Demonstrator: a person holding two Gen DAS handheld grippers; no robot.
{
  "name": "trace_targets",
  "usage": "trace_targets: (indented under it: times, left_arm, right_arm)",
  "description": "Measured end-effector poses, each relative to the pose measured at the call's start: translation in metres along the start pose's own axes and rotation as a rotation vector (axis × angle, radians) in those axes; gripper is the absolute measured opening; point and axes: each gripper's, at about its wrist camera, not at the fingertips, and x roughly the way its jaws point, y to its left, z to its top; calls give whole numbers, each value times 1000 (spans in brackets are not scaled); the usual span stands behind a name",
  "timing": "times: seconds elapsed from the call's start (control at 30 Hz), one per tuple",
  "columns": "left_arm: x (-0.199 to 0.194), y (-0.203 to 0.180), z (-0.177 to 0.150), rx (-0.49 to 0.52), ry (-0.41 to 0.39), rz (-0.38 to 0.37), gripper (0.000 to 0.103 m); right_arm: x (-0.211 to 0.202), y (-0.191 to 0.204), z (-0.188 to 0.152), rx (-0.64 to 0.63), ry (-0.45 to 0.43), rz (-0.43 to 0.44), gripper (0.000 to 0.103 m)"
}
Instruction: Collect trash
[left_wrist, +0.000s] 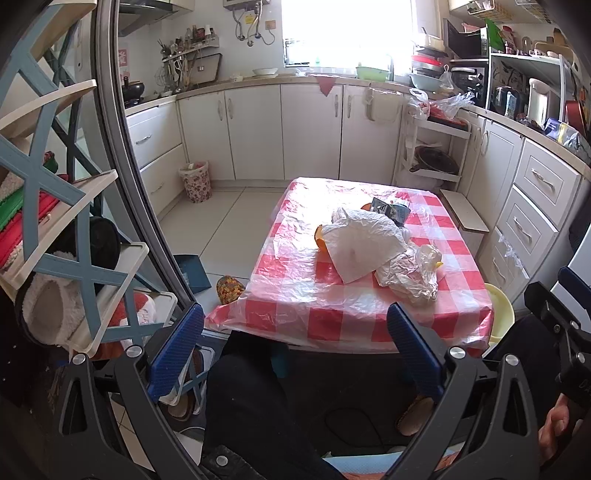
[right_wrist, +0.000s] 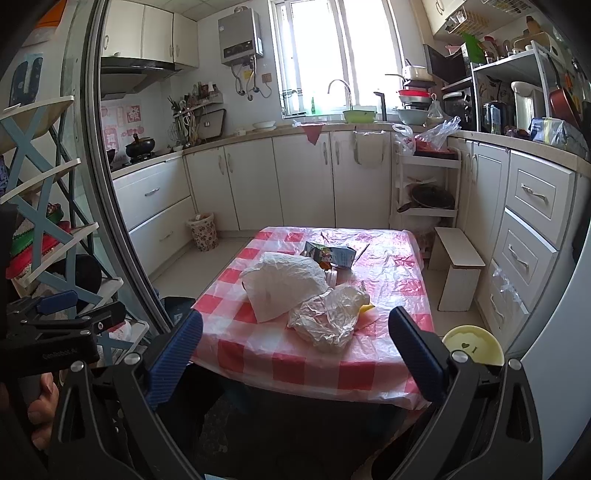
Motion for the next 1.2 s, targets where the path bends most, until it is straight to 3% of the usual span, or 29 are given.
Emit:
trace_targets:
  times: [1.2]
  left_arm:
    - [-4,4,-3,-8,-20,50,95]
  right_arm:
    - [-4,-3,-1,0,-16,-21,97]
